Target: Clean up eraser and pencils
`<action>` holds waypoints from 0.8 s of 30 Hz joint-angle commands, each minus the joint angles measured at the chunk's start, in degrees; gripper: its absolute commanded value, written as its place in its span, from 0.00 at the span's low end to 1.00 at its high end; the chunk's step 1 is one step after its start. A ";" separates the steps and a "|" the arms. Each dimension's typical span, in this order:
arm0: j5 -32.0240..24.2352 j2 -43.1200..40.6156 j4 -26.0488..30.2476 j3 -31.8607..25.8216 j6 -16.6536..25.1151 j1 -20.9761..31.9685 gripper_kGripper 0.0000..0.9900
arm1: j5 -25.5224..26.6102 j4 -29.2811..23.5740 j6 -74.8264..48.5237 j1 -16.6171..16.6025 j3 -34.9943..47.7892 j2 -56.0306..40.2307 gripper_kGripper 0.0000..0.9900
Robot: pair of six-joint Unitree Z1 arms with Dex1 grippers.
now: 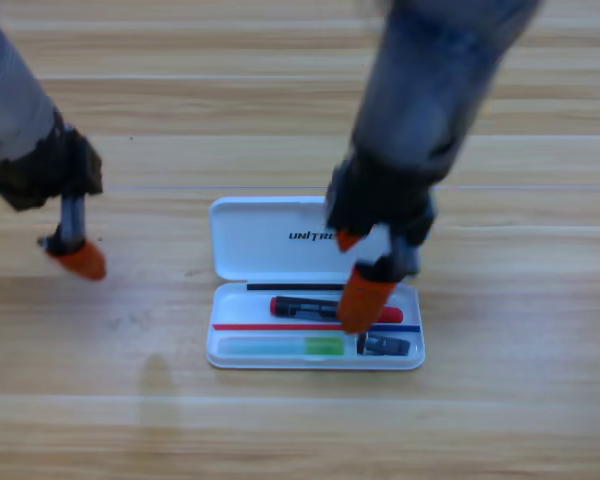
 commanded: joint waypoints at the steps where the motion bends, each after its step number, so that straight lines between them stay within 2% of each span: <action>1: -3.16 2.27 -2.79 -4.75 1.01 5.94 0.93 | 6.44 -3.15 3.33 0.93 12.32 -20.52 0.95; 5: -6.59 7.28 -4.29 -10.46 2.33 9.28 0.78 | 9.60 -14.93 6.49 -2.59 26.56 -31.77 0.96; 9: -9.93 13.87 -5.25 -17.23 3.56 11.13 0.57 | 12.33 -22.40 9.04 -4.17 36.14 -38.89 0.98; 13: -14.41 19.06 -7.19 -21.45 4.79 12.10 0.24 | 14.18 -24.60 9.74 -5.84 40.18 -41.35 0.99; 15: -17.22 21.61 -7.10 -23.82 5.40 12.19 0.00 | 15.93 -24.60 9.65 -7.07 40.71 -41.35 0.99; 20: -24.34 26.36 -6.22 -25.93 4.61 12.19 0.00 | 17.25 -24.60 9.65 -7.16 41.06 -41.97 0.99; 24: -29.09 31.63 0.90 -31.82 3.82 12.19 0.00 | 17.25 -24.78 9.65 -7.16 41.15 -42.67 1.00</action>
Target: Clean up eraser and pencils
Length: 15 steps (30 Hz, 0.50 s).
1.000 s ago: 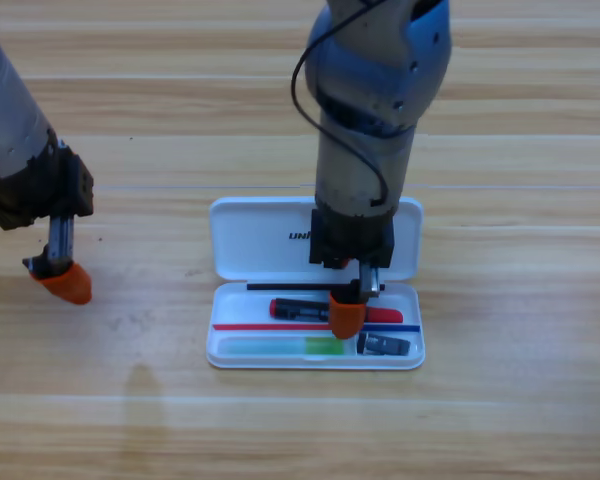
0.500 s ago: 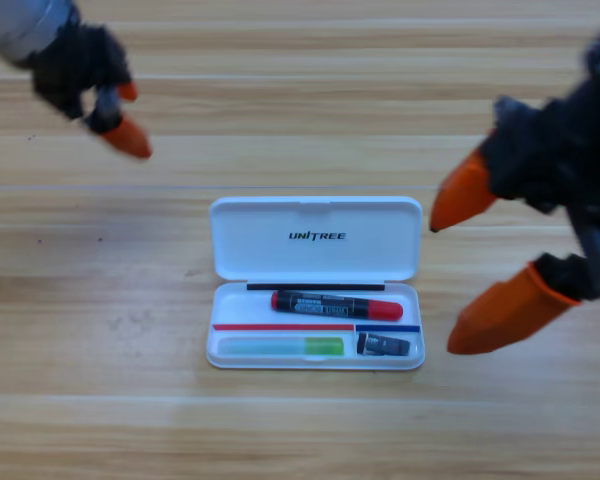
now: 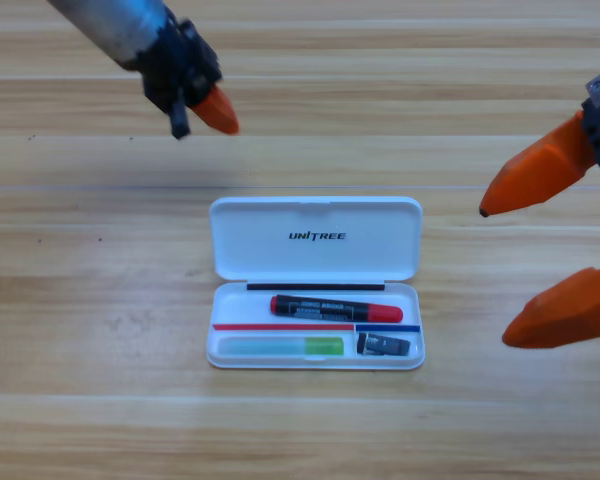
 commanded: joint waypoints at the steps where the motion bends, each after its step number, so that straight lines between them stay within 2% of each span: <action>1: -6.14 9.59 8.19 -6.36 -1.44 0.91 0.00 | 1.03 -1.07 0.26 -2.06 2.24 -2.42 1.00; 6: -11.59 10.55 13.55 -7.50 -1.00 -0.59 0.00 | 1.20 -1.33 0.26 -2.06 3.56 -1.28 1.00; 15: -12.82 5.72 19.09 -7.59 -0.65 -3.22 0.00 | 1.29 -1.86 0.26 -2.06 4.44 -1.37 1.00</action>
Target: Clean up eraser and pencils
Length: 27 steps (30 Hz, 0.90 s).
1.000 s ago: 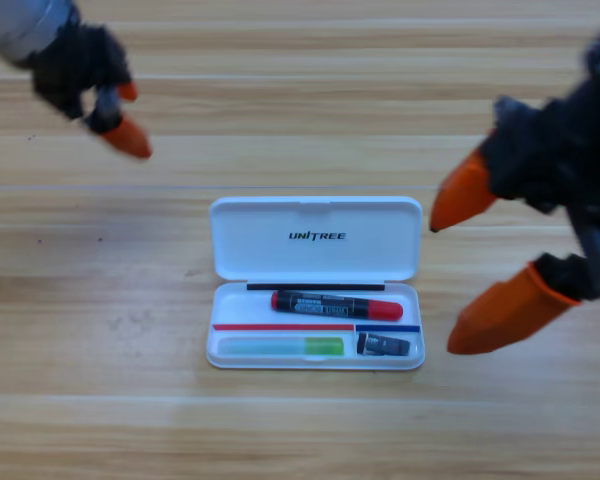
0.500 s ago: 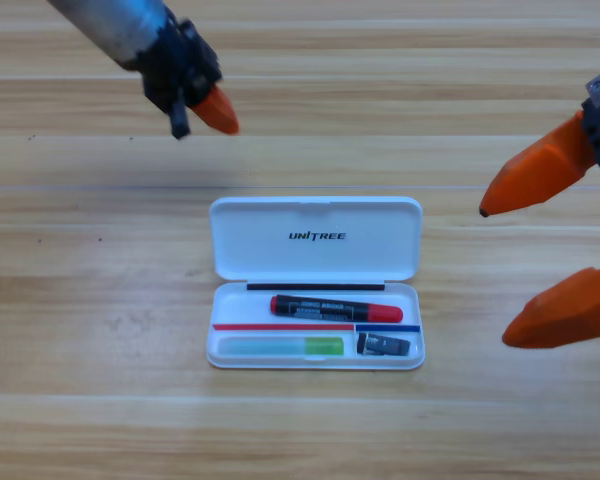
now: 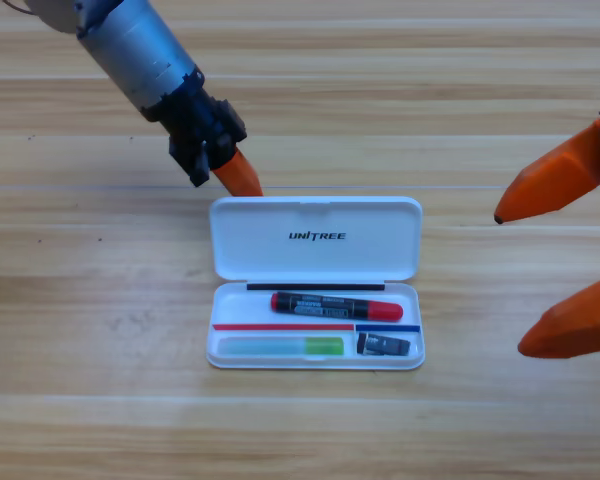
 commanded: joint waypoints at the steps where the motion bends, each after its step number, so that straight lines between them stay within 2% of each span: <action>1: -0.90 -2.55 2.71 -0.03 0.35 -3.04 0.00 | 1.26 -0.71 0.25 -1.68 2.15 -0.03 1.00; 5: -1.08 -4.31 4.03 0.68 0.08 -4.62 0.00 | 1.17 -0.71 0.25 -1.68 2.07 -0.29 1.00; 10: -0.73 -6.59 3.59 4.63 -0.01 -6.99 0.00 | 0.99 -0.71 0.34 -1.68 2.07 -0.12 1.00; 16: 2.26 -8.35 -2.13 11.93 -0.71 -9.80 0.00 | 0.82 -0.71 0.34 -1.68 1.98 0.23 1.00; 19: 3.23 -8.70 -2.92 12.72 -1.24 -10.07 0.00 | 0.64 -0.71 0.34 -1.68 1.98 0.32 1.00; 22: 3.93 -10.81 -1.25 10.34 -1.68 -9.98 0.00 | 0.64 -0.71 0.34 -1.68 1.98 0.32 1.00; 27: 5.25 -13.27 10.27 -3.19 -1.59 -8.84 0.00 | 0.64 -0.71 0.34 -1.68 1.89 0.41 1.00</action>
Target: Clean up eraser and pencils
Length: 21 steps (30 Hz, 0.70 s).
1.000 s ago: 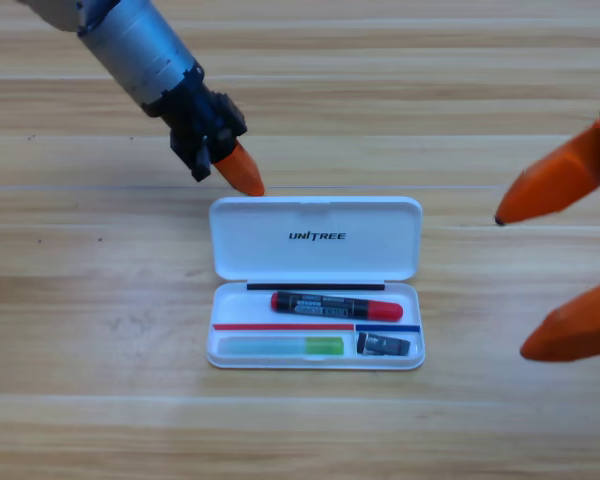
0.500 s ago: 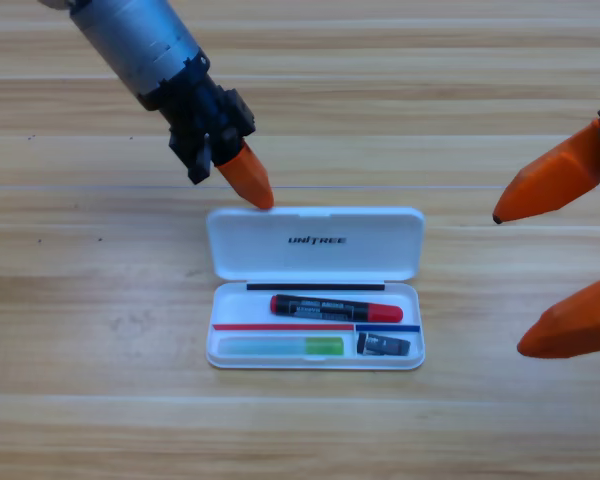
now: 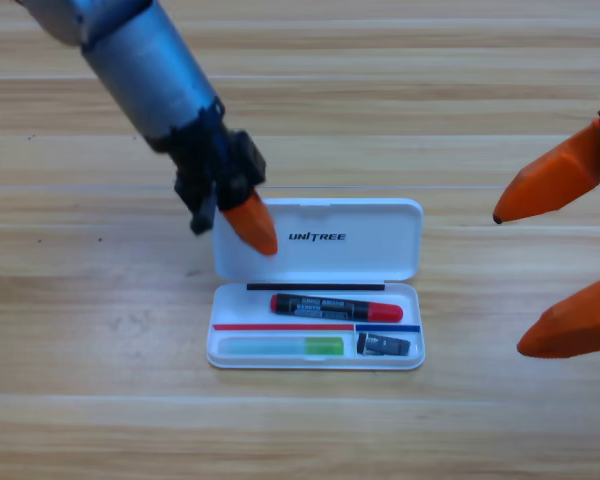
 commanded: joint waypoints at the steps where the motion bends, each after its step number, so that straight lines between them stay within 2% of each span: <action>1: 2.28 -4.42 10.36 -13.12 -0.32 0.90 0.00 | 0.52 -0.65 0.34 -1.64 1.79 0.41 1.00; 5: 3.42 -3.81 10.80 -16.11 1.09 4.51 0.00 | 0.52 -0.65 0.34 -1.64 1.79 0.50 1.00; 11: 2.98 3.57 8.34 -16.28 2.58 8.38 0.00 | 0.52 -0.65 0.34 -1.64 1.70 0.76 1.00; 16: 3.60 8.85 4.91 -16.99 2.23 9.25 0.00 | 0.52 -0.65 0.43 -1.64 1.61 0.85 1.00; 21: 3.25 13.95 4.65 -19.71 2.06 9.34 0.00 | 0.52 -0.65 0.43 -1.64 1.61 1.02 1.00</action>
